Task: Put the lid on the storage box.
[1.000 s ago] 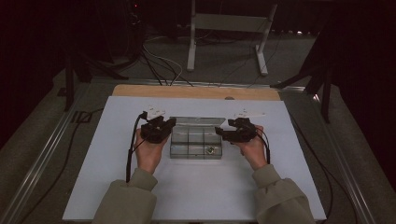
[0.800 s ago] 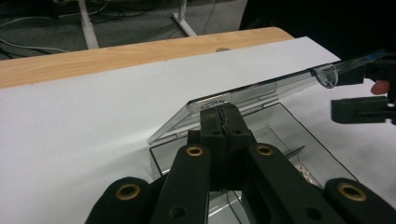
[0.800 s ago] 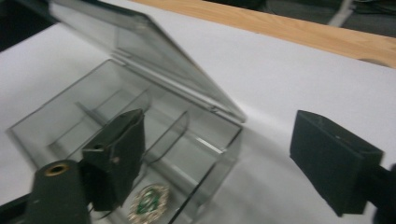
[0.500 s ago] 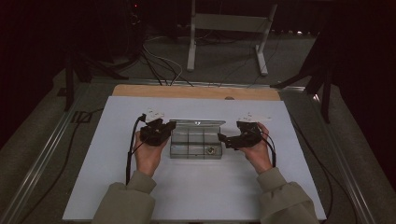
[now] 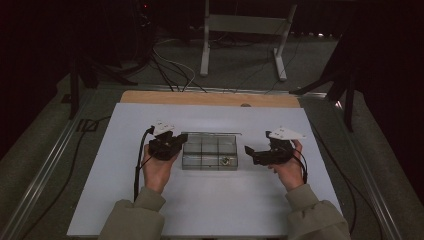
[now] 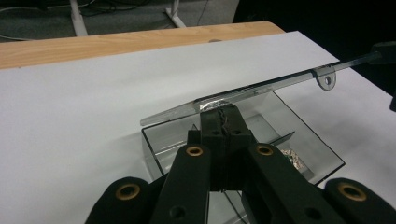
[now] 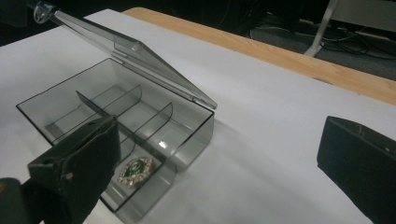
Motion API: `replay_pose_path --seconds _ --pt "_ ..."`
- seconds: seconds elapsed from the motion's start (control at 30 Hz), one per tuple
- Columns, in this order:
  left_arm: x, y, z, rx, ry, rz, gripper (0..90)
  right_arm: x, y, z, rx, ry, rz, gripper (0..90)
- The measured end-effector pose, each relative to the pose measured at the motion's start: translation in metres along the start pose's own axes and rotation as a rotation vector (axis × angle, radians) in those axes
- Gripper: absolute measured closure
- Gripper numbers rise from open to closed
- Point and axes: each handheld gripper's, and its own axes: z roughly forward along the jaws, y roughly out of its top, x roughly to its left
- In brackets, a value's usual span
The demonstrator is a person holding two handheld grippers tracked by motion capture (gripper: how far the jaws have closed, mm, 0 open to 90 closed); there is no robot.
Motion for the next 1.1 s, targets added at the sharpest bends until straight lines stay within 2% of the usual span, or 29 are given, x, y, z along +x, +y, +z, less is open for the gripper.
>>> replay_pose_path --seconds 0.27,0.33,0.6,0.7,0.93,1.1 --pt "-0.004 -0.004 0.001 0.002 -0.01 0.003 90.0 0.0 -0.004 -0.009 -0.012 0.0 -0.001 0.1" --pt "-0.005 -0.004 0.001 0.006 -0.013 0.008 90.0 0.0 -0.01 -0.02 -0.041 0.002 0.025 0.1" --pt "-0.006 -0.008 -0.001 0.008 -0.024 0.001 90.0 -0.003 -0.023 -0.035 -0.076 -0.01 0.047 0.0" --pt "-0.006 -0.011 -0.001 0.01 -0.03 -0.003 90.0 -0.002 -0.029 -0.042 -0.113 -0.022 0.054 0.1" --pt "-0.006 -0.019 -0.003 0.021 -0.034 -0.003 90.0 -0.002 -0.048 -0.049 -0.115 -0.049 0.058 0.1" --pt "-0.007 -0.024 -0.003 0.027 -0.037 -0.007 90.0 -0.002 -0.051 -0.056 -0.127 -0.056 0.069 0.1"
